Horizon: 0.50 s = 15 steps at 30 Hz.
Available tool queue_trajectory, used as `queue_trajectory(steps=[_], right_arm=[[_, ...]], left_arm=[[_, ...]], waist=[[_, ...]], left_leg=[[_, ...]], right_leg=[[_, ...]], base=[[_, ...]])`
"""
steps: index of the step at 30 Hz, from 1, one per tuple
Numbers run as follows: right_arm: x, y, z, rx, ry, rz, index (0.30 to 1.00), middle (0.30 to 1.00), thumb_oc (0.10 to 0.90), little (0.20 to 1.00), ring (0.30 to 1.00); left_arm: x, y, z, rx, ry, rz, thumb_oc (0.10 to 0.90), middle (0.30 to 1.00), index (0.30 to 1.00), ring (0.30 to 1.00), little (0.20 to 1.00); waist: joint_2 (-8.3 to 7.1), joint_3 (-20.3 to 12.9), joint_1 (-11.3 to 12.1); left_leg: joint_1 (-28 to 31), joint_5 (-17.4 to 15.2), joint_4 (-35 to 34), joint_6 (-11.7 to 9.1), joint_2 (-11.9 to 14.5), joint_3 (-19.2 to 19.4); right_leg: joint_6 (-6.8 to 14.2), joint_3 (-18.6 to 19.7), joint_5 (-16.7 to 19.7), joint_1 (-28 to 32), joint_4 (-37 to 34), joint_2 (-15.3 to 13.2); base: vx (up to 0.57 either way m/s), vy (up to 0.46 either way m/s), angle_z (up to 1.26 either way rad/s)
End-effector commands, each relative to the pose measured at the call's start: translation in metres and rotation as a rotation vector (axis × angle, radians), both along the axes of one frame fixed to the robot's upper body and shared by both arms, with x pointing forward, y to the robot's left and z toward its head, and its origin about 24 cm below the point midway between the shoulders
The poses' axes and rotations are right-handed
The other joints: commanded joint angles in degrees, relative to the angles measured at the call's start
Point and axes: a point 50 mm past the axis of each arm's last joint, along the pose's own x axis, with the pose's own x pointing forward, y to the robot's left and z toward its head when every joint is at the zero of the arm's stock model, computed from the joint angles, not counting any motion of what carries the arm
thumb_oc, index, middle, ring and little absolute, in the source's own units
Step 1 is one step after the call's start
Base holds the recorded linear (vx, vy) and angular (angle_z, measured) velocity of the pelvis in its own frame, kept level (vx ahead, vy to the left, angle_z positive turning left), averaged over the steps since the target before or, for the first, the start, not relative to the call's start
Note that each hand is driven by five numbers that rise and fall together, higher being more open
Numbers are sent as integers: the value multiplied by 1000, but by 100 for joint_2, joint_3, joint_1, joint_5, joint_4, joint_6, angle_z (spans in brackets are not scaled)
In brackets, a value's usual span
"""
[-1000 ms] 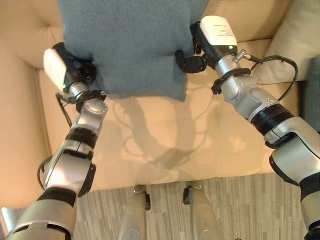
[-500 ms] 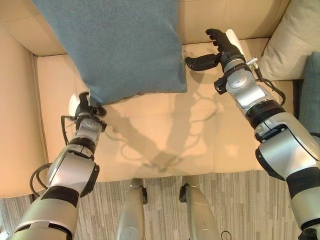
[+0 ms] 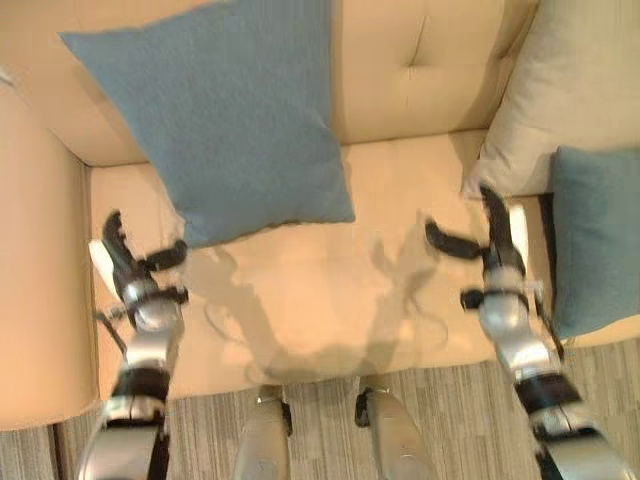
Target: Pick up all the scattered cushions and arrange them neatly on the sofa.
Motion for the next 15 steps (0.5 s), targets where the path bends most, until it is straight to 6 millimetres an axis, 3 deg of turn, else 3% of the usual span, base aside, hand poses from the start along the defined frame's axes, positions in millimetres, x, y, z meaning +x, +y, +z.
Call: queue_trajectory(steps=[1,3,5,6,7,9,11,15], right_arm=[[-18,-8,6,-250,7,130,900,900,800,900,900],[-29,-22,2,-334,47,115,900,900,800,900,900],[-34,-29,-1,-325,69,98,900,900,800,900,900],[-41,-33,-8,-293,99,82,900,900,800,900,900],[-44,-35,-9,-295,105,76,900,900,800,900,900],[-49,-39,-13,-285,120,58,900,900,800,900,900],[-49,-40,-16,-239,107,23,900,900,800,900,900],[-49,-31,-22,-133,77,10,900,900,800,900,900]], left_arm=[[-41,16,-38,5,126,-83,800,900,900,900,900],[-61,20,-51,-17,174,-97,800,900,900,900,900],[-73,21,-61,-65,195,-84,800,900,900,900,900],[-94,19,-78,-133,237,-61,800,900,900,900,900],[-100,17,-83,-149,261,-67,800,900,900,900,900],[-109,11,-91,-179,283,-79,800,900,900,900,900],[-103,-3,-93,-199,264,-119,800,900,900,900,900],[-101,-22,-98,-242,260,-185,800,900,900,900,900]], waist=[[-82,-1067,-117],[-79,-1140,-122],[-68,-1163,-115],[-59,-1257,-89],[-44,-1298,-63],[-23,-1411,-37],[-20,-1351,12],[-157,-1319,-94]], left_leg=[[-11,-834,616,133,15,-60],[174,-860,686,126,82,-74],[321,-854,695,107,145,-70],[507,-791,657,80,239,-43],[611,-728,568,60,286,-30],[684,-533,376,-3,375,-41],[512,-202,426,-124,420,-210],[691,-1128,1394,25,-80,-716]], right_leg=[[416,97,-1204,159,794,-280],[398,75,-1325,318,914,-237],[381,77,-1386,442,973,-191],[344,40,-1496,635,1001,-103],[319,21,-1546,762,971,-52],[283,-57,-1606,920,870,22],[249,-141,-1579,979,755,50],[253,-181,-1245,727,747,-118]], base=[[40,-86,-3],[6,-81,-6],[-13,-80,-1],[-34,-119,1],[-49,-146,-2],[-98,-97,2],[-272,-61,16],[-379,-8,8]])
